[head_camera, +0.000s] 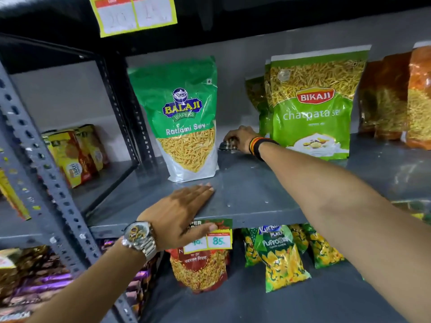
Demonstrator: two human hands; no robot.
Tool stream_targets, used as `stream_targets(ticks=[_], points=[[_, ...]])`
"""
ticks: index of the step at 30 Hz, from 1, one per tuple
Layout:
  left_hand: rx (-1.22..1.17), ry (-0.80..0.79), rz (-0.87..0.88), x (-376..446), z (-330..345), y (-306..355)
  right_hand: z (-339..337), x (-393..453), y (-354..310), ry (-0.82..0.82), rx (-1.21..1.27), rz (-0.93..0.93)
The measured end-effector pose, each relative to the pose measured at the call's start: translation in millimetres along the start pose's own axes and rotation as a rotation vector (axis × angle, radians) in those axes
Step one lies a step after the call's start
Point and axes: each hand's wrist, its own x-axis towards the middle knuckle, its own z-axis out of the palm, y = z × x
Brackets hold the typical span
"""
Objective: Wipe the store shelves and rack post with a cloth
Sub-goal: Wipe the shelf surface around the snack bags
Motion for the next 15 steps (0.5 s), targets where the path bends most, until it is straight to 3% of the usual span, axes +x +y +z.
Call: stream_targets(ticks=[8,15], points=[[0.01,-0.004,0.02,0,5,-4,18,26,10,-0.218,-0.156,-0.043],[0.025,-0.009,0.01,-1,-2,1,-10,-43,-3,-0.272,-0.057,-0.152]])
